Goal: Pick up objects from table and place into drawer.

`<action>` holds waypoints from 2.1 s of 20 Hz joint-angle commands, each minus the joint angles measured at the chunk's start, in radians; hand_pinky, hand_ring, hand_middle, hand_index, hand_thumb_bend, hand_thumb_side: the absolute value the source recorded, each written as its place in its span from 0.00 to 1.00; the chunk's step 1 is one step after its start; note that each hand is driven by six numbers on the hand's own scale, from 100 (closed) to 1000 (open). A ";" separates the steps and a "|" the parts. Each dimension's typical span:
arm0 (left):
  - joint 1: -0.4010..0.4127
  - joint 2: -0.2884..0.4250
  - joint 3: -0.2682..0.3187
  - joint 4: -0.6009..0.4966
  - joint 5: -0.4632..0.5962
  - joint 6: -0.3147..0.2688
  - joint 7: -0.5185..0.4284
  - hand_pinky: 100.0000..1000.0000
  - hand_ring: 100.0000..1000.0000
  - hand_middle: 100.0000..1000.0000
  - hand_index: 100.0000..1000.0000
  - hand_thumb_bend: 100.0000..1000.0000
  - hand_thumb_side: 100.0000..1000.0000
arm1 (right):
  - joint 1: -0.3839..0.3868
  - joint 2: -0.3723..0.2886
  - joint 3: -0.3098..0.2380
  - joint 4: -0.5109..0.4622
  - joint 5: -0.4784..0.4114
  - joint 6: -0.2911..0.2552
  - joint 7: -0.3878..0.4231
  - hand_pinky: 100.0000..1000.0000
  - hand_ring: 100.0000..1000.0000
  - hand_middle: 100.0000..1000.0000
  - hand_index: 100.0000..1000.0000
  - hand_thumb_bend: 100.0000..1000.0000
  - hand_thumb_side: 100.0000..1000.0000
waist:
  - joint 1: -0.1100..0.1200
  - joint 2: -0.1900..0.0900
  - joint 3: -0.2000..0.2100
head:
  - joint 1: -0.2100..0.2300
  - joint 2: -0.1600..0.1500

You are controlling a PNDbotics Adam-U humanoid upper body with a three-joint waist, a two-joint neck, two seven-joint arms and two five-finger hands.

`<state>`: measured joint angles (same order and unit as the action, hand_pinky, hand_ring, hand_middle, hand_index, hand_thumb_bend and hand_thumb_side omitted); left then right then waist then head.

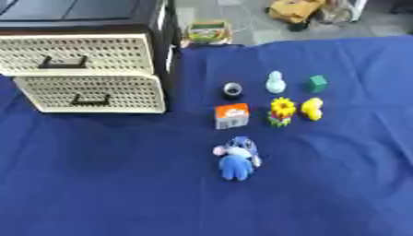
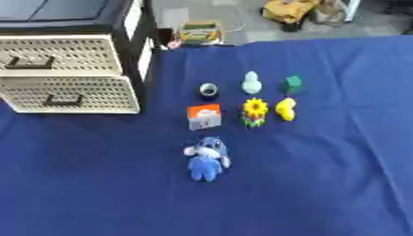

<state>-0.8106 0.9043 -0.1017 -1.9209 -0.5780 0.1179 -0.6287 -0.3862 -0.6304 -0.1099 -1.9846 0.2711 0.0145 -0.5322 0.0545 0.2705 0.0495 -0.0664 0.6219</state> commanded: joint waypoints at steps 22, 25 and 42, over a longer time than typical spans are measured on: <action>-0.166 -0.029 -0.147 0.368 0.072 -0.197 -0.278 0.00 0.00 0.00 0.86 1.00 1.00 | -0.005 -0.039 0.001 -0.015 0.010 0.010 0.007 0.59 0.58 0.54 0.80 0.08 0.94 | 0.012 -0.022 -0.005 | 0.012 -0.021; -0.167 -0.031 -0.155 0.397 0.058 -0.207 -0.278 0.00 0.00 0.00 0.89 1.00 1.00 | -0.006 -0.038 0.001 -0.015 0.011 0.010 0.007 0.59 0.58 0.54 0.80 0.08 0.94 | 0.012 -0.018 -0.006 | 0.014 -0.024; -0.191 -0.053 -0.143 0.615 -0.088 -0.254 -0.278 0.00 0.00 0.00 0.93 1.00 1.00 | -0.010 -0.037 0.002 -0.015 0.019 0.010 0.006 0.59 0.58 0.54 0.79 0.09 0.94 | 0.007 0.002 -0.011 | 0.031 -0.043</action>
<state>-0.9790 0.8312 -0.2688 -1.3136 -0.6577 -0.1415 -0.9078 -0.3844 -0.6367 -0.1039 -1.9846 0.2811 0.0228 -0.5244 0.0645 0.2896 0.0387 -0.0408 0.5899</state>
